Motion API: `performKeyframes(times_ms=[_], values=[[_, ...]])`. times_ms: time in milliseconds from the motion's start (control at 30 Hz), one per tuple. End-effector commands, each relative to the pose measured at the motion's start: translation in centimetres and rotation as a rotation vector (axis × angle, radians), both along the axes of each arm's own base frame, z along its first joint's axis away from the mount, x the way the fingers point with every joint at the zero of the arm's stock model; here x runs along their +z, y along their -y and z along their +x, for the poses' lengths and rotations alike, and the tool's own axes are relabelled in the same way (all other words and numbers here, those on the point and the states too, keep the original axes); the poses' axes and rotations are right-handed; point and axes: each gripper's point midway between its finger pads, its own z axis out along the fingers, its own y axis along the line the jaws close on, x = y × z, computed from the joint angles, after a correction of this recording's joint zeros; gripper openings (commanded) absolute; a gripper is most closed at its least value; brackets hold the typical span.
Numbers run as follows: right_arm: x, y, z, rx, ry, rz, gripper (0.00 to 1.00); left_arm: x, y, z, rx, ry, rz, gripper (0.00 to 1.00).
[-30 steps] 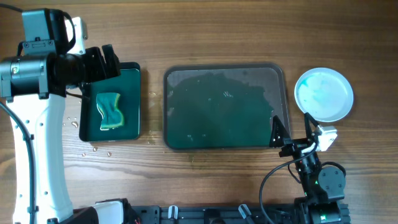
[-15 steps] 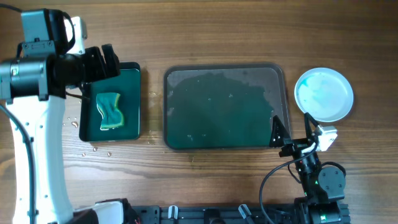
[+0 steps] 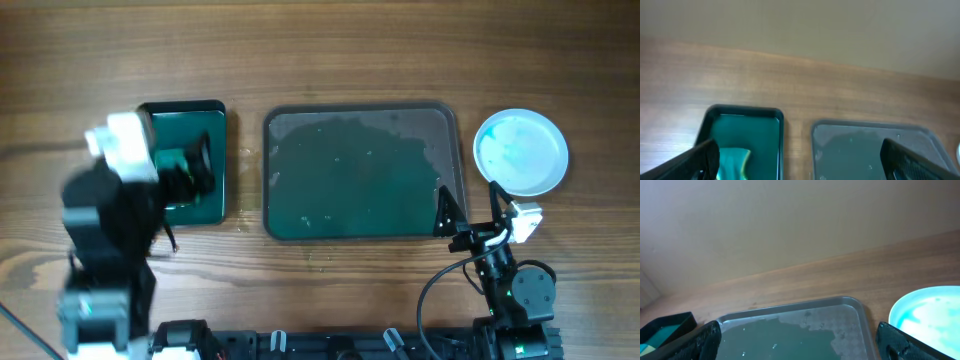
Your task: Clean dirty plates on tray and stack at the side
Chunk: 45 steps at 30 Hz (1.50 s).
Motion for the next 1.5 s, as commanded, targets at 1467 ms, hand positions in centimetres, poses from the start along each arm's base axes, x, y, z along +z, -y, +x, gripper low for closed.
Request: performKeyframes(times_ms=[1467], values=[[0.1, 0.2, 0.0, -0.011, 0.007, 0.008, 1.0, -13.1, -1.2, -3.9, 0.098, 0.325, -0.042, 1.0]])
